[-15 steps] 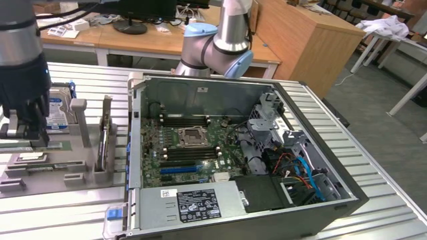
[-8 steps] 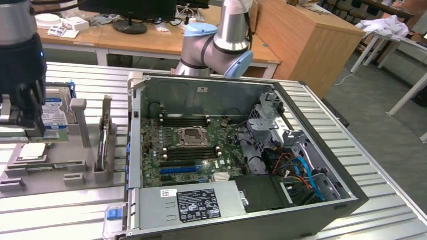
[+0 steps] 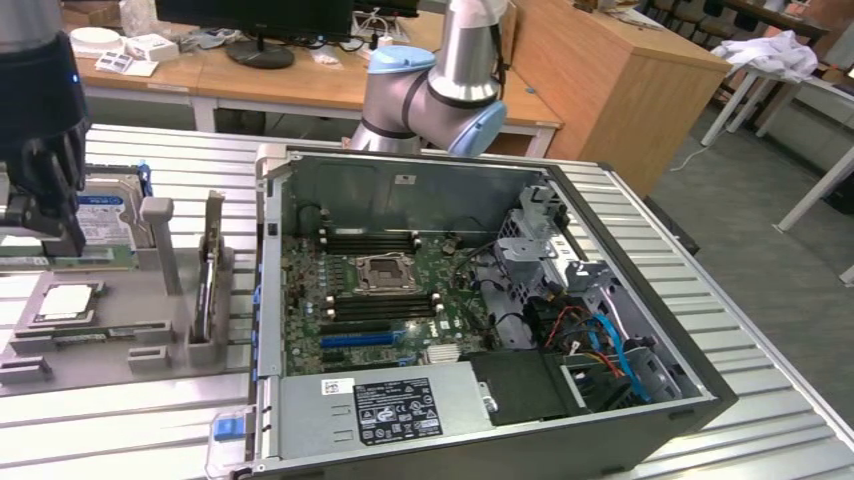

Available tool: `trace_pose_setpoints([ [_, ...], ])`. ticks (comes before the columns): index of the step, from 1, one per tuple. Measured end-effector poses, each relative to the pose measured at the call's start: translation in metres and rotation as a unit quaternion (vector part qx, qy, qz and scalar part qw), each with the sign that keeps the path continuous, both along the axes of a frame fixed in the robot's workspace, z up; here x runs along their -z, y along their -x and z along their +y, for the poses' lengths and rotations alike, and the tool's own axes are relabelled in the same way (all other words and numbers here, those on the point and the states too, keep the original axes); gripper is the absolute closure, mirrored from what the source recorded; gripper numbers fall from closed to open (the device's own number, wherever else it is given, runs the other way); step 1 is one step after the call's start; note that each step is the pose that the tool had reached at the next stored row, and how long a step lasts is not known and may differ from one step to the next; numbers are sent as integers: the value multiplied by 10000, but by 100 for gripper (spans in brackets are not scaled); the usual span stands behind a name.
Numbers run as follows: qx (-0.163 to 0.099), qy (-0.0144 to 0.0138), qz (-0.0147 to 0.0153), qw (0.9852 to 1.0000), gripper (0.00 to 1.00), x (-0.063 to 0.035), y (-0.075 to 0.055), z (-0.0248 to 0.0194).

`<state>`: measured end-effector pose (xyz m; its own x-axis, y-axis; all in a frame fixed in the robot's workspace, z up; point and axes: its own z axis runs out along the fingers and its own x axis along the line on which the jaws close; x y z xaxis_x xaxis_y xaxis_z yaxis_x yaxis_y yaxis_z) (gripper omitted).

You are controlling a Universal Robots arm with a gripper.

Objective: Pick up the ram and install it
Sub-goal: 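Pick up the ram and move it above insertion slot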

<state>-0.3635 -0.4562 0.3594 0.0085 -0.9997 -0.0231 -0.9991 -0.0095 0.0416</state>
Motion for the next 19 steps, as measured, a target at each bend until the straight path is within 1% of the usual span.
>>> trace_pose_setpoints([
  [12, 1, 0, 0, 10000, 88, -266, -3, 0],
  [19, 1, 0, 0, 10000, 88, -394, -5, 0],
])
